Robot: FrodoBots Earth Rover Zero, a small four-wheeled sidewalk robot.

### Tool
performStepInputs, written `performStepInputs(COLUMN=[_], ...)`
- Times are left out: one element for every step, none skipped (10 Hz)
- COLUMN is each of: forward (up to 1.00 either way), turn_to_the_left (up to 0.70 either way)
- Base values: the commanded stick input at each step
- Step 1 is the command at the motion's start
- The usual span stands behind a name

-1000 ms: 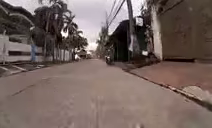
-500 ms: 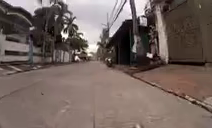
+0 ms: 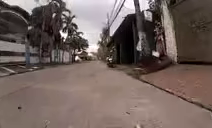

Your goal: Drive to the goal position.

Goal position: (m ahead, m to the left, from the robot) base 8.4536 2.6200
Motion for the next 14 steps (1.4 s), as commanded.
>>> performStepInputs(forward=[1.00,1.00,1.00,1.00,1.00,1.00,1.00,1.00,1.00,1.00,1.00,1.00,1.00,1.00], turn_to_the_left=[0.04,0.04,0.04,0.04,0.04,0.04,0.04,0.04,0.05,0.12,0.19,0.26,0.33,0.40])
